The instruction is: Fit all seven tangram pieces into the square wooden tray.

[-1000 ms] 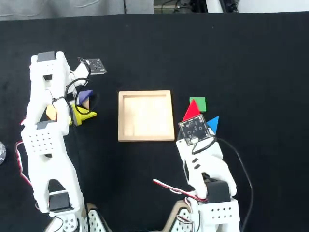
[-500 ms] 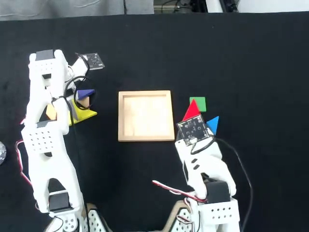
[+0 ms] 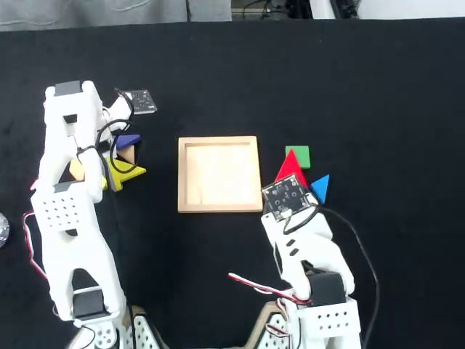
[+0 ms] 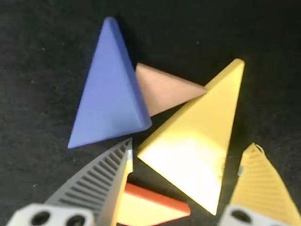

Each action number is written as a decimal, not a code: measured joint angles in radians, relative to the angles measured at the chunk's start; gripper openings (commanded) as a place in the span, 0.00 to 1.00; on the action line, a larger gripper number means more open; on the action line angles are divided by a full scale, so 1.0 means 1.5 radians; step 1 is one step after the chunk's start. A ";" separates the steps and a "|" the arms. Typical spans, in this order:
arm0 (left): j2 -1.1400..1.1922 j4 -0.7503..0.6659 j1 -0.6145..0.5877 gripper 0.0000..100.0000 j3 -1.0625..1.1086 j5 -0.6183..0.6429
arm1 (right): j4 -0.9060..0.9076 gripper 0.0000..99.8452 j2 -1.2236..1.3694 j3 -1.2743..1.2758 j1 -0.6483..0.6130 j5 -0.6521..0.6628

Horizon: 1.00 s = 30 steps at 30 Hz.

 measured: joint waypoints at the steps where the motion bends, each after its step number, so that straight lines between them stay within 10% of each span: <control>1: 0.006 -0.006 0.000 0.35 -0.001 0.000 | 0.000 0.11 0.000 0.000 0.000 0.000; 12: 0.041 -0.020 0.001 0.14 -0.023 0.000 | 0.000 0.11 0.000 0.000 0.000 0.000; 30: -0.041 0.153 0.051 0.13 -0.117 0.010 | 0.000 0.11 0.000 0.000 0.000 0.000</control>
